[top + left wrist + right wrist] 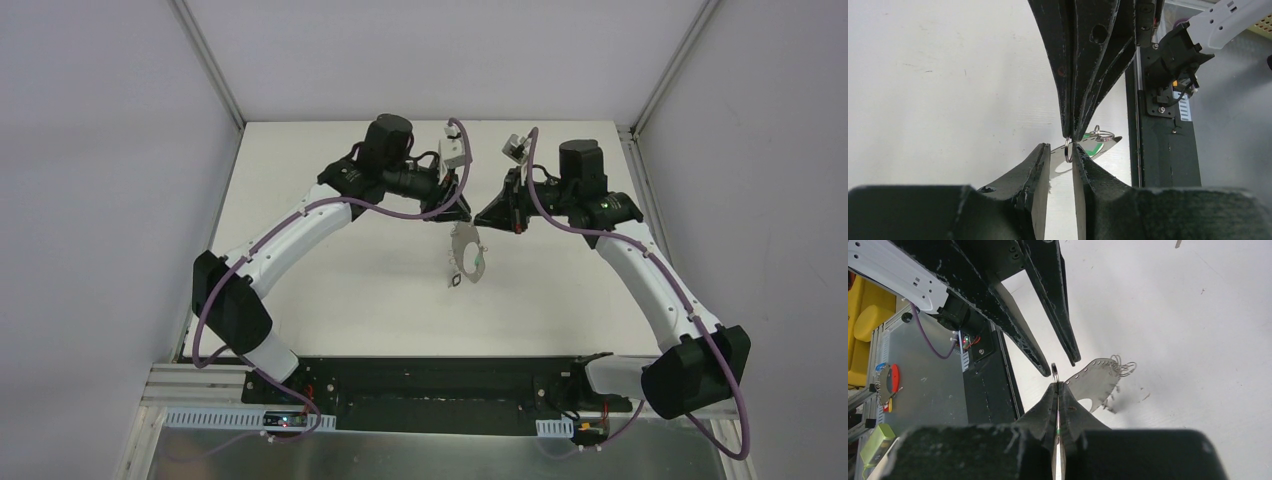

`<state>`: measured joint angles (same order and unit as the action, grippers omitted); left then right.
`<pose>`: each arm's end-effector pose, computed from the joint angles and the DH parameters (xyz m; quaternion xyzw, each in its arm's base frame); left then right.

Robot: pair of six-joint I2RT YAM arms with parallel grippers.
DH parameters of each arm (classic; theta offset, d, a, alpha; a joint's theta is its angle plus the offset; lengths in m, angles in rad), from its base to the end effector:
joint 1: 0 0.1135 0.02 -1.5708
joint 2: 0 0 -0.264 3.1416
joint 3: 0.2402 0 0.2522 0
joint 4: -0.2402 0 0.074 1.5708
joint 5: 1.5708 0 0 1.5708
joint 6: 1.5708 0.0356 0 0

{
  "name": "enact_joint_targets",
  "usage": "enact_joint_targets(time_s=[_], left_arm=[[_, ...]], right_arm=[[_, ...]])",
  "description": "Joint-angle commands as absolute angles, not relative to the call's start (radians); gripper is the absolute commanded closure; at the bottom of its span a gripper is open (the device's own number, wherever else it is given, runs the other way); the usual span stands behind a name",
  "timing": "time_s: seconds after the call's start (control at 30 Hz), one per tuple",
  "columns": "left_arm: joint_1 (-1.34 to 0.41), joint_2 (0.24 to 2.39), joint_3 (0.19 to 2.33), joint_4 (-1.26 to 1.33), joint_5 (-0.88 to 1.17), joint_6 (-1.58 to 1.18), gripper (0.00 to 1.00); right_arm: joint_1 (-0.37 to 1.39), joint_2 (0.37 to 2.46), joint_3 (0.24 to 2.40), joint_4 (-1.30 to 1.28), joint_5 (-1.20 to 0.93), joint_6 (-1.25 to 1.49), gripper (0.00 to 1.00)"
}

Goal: Put the keys on the keyring

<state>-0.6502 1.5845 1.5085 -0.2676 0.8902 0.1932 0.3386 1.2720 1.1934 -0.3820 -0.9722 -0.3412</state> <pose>0.2723 -0.2419 0.3862 0.5282 0.5718 -0.4606 0.4265 0.2500 0.1192 0.3646 -0.4826 0.6263 0.3964 0.4665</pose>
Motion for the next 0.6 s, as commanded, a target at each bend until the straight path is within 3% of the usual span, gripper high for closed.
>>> enact_joint_targets(time_s=[0.0,0.17,0.3,0.57], left_arm=[[-0.668,1.608,1.574,-0.298,0.956,0.261,0.78],[-0.682,1.619,1.603,-0.372,0.963,0.32,0.86],[-0.687,1.629,1.618,-0.403,0.96,0.338,0.99],[-0.687,1.625,1.623,-0.412,0.907,0.325,1.0]], right_arm=[[0.347,1.269,1.228,-0.382,-0.981,-0.367,1.0],[0.347,1.264,1.216,-0.374,-0.983,-0.364,1.0],[0.347,1.261,1.209,-0.365,-0.985,-0.361,1.0],[0.341,1.25,1.181,-0.339,-0.992,-0.34,1.0]])
